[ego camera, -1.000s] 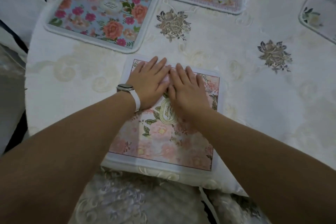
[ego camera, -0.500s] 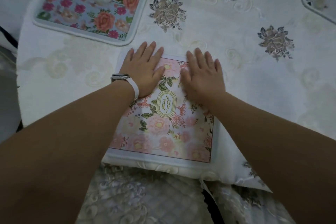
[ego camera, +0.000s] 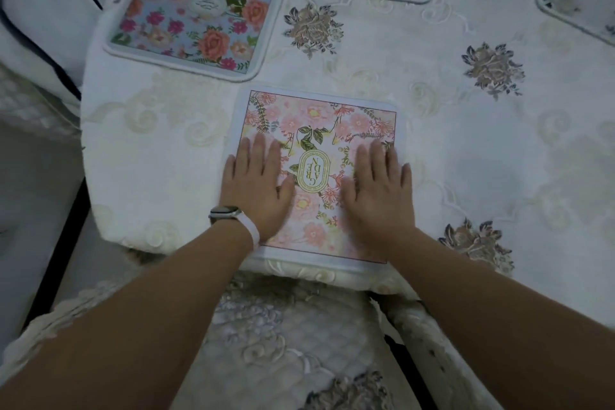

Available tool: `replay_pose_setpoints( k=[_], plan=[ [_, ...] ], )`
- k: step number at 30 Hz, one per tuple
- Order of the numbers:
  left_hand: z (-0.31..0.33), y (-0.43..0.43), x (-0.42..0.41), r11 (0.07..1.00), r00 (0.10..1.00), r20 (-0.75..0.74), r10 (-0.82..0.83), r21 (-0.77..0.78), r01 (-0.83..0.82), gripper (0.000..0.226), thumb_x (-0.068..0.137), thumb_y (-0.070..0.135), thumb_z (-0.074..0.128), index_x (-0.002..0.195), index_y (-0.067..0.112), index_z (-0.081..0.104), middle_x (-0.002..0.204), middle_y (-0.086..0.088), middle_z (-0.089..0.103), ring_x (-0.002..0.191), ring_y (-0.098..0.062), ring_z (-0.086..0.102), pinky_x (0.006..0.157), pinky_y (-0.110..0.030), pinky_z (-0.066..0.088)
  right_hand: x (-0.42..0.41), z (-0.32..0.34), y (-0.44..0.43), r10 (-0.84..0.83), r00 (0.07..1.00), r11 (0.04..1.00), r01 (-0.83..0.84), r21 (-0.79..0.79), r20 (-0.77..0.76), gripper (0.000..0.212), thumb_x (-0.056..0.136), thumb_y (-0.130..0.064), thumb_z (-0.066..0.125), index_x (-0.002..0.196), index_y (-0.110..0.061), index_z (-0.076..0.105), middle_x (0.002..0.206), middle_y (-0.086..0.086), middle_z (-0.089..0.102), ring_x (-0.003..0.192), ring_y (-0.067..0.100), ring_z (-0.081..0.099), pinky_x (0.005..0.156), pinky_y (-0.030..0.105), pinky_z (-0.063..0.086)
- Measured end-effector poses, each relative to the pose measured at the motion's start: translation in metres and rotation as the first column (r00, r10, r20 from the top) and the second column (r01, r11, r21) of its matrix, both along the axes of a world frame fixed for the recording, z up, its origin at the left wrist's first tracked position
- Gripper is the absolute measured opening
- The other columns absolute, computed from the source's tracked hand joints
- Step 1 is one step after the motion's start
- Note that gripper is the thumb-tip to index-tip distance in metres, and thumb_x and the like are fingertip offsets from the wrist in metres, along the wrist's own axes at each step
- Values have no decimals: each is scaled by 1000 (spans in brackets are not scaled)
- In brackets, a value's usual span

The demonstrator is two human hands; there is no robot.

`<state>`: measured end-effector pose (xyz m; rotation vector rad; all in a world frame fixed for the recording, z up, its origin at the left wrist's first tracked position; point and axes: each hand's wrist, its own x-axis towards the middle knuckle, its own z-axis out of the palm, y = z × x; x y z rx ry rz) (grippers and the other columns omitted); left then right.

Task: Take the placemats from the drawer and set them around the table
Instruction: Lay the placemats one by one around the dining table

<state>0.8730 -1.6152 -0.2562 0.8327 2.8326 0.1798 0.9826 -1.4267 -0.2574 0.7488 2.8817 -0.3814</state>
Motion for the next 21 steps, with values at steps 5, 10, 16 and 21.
replay_pose_setpoints(
  k=[5, 10, 16, 21],
  plan=[
    [-6, 8, 38, 989, 989, 30, -146, -14, 146, 56, 98, 46, 14, 152, 36, 4, 163, 2, 2, 148, -21, -9, 118, -47, -2, 8, -1, -43, 229, 973, 973, -230, 25, 39, 60, 100, -54, 6, 156, -32, 1, 164, -3, -6, 151, 26, -9, 117, 46, -13],
    [-4, -6, 49, 977, 977, 34, -208, -37, 210, 60, 96, 49, 15, 153, 34, 5, 163, 2, 0, 148, -20, -7, 118, -48, 2, 38, 1, -39, 342, 940, 939, -342, 24, -3, 59, 102, -52, 16, 156, -29, 13, 165, 0, 9, 151, 27, 4, 121, 52, 5],
    [0, -52, 58, 952, 958, 34, -286, -103, 288, 71, 95, 63, 10, 155, 25, 0, 163, -1, -3, 148, -19, -8, 117, -42, 0, 75, -2, -17, 291, 956, 955, -293, 45, 41, 71, 98, -59, 21, 157, -22, 6, 164, 6, -3, 151, 24, -6, 120, 44, 0],
    [7, -85, 51, 985, 990, 90, -113, -123, 124, 87, 88, 74, 4, 153, 16, -5, 160, 0, -12, 148, -17, -8, 118, -42, 7, 100, 1, 9, 219, 969, 975, -223, 19, 112, 81, 93, -68, 6, 155, -18, -10, 161, 3, -19, 147, 15, -20, 119, 39, -6]
  ],
)
